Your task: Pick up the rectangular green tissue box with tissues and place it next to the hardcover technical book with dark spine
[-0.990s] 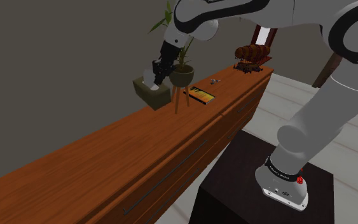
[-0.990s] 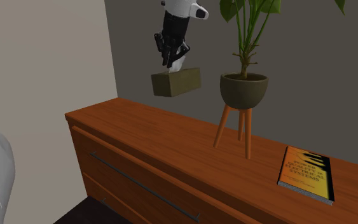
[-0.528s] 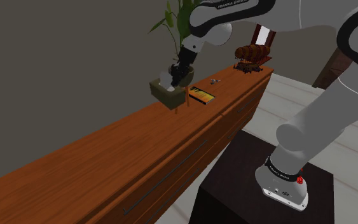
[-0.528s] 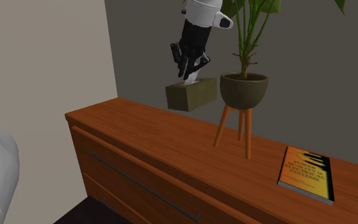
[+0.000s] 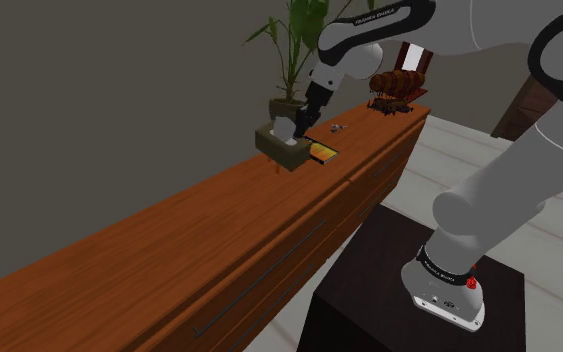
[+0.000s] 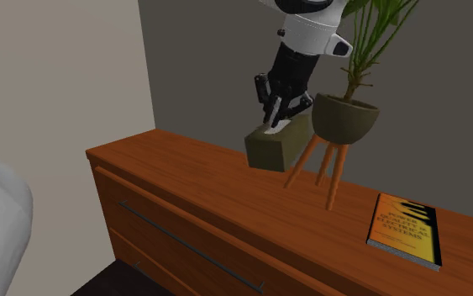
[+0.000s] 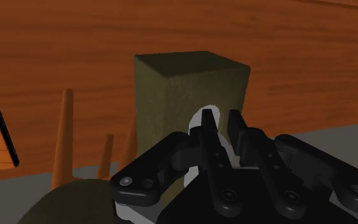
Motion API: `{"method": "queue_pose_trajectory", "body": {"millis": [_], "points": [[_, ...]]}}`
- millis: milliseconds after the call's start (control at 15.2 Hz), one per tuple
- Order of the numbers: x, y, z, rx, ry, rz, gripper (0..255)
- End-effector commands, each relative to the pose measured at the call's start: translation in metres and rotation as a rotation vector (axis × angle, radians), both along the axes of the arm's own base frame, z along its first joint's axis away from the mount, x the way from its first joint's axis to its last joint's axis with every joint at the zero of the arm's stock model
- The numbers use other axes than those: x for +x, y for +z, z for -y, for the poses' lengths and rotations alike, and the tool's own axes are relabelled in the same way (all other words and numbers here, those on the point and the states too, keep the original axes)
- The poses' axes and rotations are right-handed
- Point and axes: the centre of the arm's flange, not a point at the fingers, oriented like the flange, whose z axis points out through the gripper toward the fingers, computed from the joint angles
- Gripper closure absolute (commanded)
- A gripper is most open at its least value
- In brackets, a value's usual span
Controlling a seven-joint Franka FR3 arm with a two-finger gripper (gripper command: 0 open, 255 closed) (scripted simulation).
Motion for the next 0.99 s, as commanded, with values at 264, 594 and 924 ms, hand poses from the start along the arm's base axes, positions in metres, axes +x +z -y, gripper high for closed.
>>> {"method": "queue_pose_trajectory", "body": {"millis": [264, 594, 924], "points": [[-0.024, -0.026, 0.076, 0.0, -0.001, 0.0, 255], [-0.043, -0.047, 0.135, 0.0, -0.001, 0.0, 255], [-0.05, -0.046, 0.116, -0.015, -0.064, 0.01, 0]]}}
